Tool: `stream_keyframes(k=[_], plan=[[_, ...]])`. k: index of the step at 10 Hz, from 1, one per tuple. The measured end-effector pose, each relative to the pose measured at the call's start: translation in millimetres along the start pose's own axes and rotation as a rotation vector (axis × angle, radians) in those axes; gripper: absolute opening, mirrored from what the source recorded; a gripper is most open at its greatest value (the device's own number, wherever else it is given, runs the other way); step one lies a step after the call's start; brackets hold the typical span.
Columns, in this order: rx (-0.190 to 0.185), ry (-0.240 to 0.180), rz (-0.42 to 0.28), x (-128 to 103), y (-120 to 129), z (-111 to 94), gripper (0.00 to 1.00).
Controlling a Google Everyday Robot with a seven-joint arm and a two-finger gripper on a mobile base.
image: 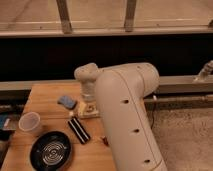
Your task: Place the bottle in the ceramic bowl
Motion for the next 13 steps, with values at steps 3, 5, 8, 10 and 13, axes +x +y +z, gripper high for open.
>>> stream_keyframes(k=[3,5,8,10,13], plan=[[0.022,0.005,-0.018,6,5,1,0.55],[0.033,-0.009,-0.015,12,8,-7,0.37],[0.036,-0.04,0.005,28,7,-20,0.05],[0.035,-0.054,0.013,36,7,-23,0.0],[0.039,-0.079,0.015,39,10,-30,0.0]])
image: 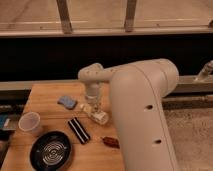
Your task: Place the bottle in the ceramic bowl
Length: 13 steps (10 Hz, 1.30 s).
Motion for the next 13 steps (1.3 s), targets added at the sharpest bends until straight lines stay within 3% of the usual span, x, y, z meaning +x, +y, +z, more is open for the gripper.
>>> stream_keyframes(k=[2,3,4,8,9,13], plan=[[-0.013,-0.033,0.001,0,2,-8,0.0],[-0.057,-0.073,-0.019,-2,6,-18,0.0],[-0.079,-0.087,-0.041,-5,12,-25,0.0],[-0.099,-0.129,-0.149,-25,84,-38,0.0],[-0.102,-0.139,-0.19,-29,113,-39,0.0],[-0.115,-0.152,-0.288,-34,168,-42,0.0]])
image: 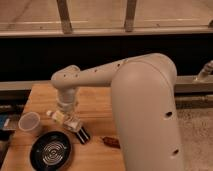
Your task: Place the bottle in the ceramic bowl
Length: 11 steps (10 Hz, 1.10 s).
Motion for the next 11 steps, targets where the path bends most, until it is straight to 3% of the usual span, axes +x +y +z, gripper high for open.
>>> stream_keyframes(k=[3,7,9,11], plan=[[0.007,-0.007,-0.047,1,20,-4,0.0],[-0.004,-0.002,0.008,25,23,-4,0.0],[-0.034,0.03,0.04,36,23,8,0.0],[-0.04,0.108,0.056,43,22,19,0.0]])
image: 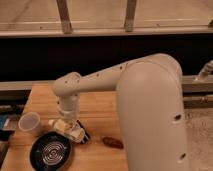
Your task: Place the bottle in the ceramic bowl
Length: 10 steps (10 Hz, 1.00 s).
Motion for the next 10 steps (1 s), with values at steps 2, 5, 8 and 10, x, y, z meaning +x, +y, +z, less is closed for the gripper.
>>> stream_keyframes(k=[2,5,8,10], plan=[[0.005,0.024,0.002,1,0,2,0.0],[0.005,0.025,0.003,1,0,2,0.0],[0.01,0.026,-0.01,0,3,2,0.0],[0.003,0.028,-0.054,-3,18,9,0.0]])
